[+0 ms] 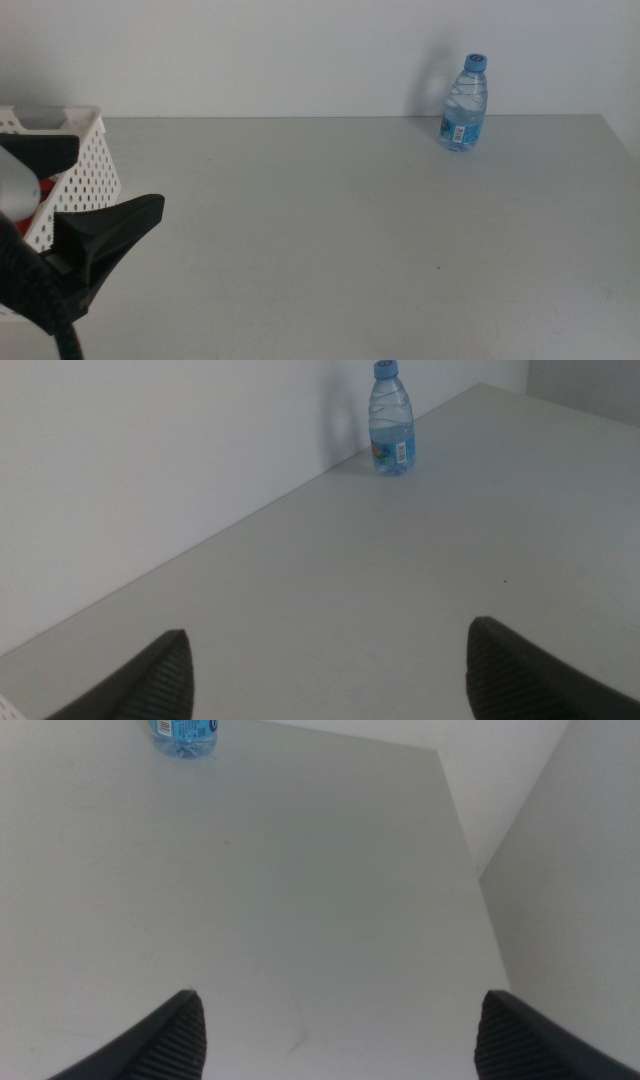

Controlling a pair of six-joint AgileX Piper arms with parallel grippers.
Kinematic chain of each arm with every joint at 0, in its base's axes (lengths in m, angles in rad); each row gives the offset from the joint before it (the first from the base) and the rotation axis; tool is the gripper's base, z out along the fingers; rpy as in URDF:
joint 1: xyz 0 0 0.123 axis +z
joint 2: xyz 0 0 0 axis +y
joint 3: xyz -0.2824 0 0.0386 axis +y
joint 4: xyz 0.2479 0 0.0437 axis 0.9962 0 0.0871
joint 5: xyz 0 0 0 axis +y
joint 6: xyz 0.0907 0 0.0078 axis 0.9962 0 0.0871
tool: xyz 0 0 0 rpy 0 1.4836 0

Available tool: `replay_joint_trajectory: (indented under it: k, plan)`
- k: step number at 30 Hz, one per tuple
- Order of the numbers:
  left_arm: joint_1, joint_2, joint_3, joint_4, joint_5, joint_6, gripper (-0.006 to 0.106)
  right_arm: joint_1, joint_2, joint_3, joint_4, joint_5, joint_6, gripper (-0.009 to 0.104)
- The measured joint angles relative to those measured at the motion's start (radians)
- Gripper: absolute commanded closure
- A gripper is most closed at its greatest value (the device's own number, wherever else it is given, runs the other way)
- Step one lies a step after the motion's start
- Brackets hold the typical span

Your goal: Use arms to grab the bottles and put them into the dustbin to the left of the table.

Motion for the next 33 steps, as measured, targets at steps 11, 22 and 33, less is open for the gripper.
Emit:
replay_joint_trajectory:
  k: [11, 22, 33]
  plan:
    - [0.0, 0.0, 0.0, 0.0, 0.0, 0.0, 0.007, 0.0, 0.518, -0.233, -0.094, -0.456, 0.054, 0.001]
    - [0.0, 0.0, 0.0, 0.0, 0.001, 0.0, 0.007, 0.0, 0.868, -0.374, -0.146, -0.803, 0.177, 0.001]
    - [0.0, 0.0, 0.0, 0.004, 0.001, 0.0, 0.007, 0.051, 1.211, -0.504, -0.158, -1.202, 0.185, 0.001]
